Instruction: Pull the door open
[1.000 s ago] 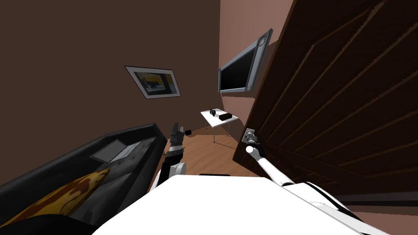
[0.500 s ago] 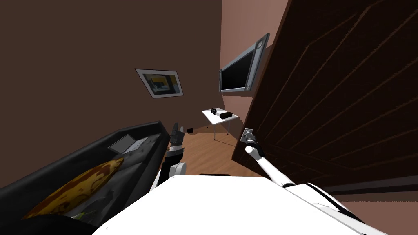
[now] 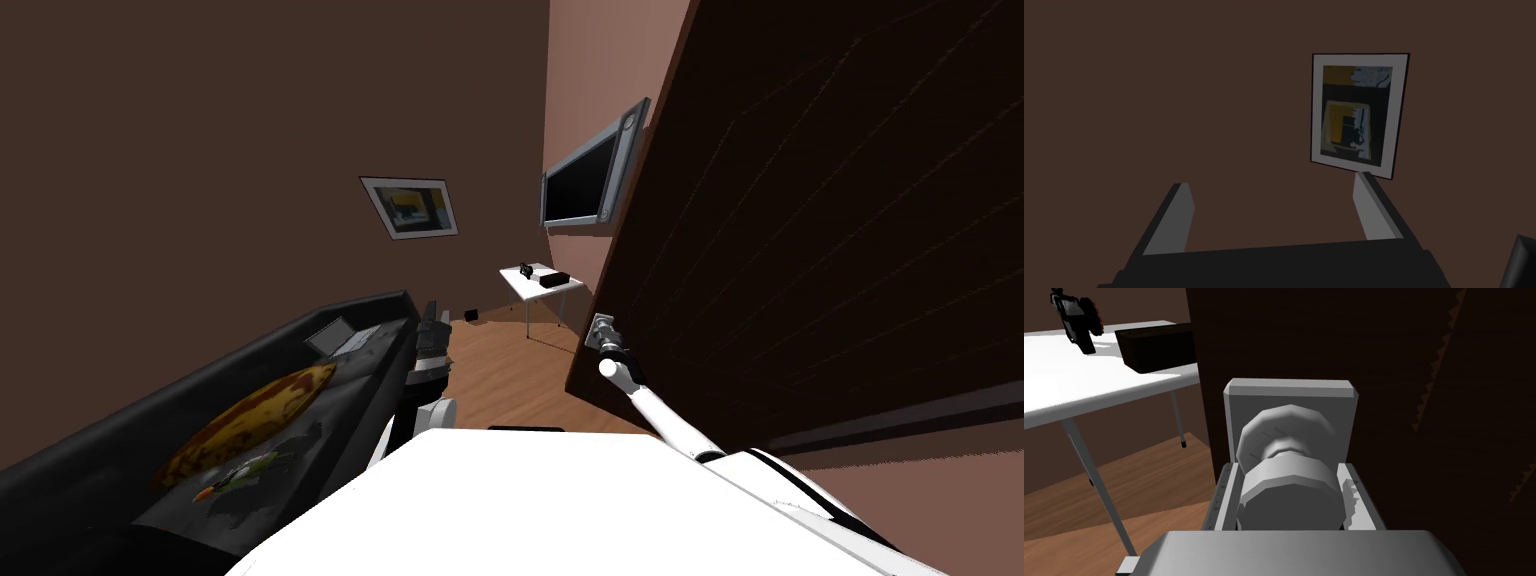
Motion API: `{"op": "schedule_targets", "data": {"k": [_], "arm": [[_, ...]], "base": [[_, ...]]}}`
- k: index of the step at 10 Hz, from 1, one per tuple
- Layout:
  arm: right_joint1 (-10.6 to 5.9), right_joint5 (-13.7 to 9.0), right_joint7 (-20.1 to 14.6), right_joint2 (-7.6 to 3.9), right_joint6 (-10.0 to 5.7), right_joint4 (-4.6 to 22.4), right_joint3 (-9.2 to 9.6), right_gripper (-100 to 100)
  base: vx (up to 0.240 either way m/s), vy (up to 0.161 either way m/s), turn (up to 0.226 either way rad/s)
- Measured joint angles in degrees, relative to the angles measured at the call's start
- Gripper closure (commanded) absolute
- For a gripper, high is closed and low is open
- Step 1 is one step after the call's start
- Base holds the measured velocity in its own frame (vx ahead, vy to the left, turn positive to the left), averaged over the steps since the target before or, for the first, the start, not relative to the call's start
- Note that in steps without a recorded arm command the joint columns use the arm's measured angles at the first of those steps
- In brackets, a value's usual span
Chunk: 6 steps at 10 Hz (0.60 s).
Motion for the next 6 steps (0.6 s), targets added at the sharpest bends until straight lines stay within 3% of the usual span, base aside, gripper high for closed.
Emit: {"op": "schedule_targets", "data": {"k": [4,6], "arm": [[0.58,0.7,-0.8,-0.03,0.59,-1.1,1.45,100],[0.99,0.7,-1.4,-0.74,0.61,-2.1,2.07,100]], "base": [[-0.141,-0.022,0.058],[-0.171,-0.030,0.072]]}}
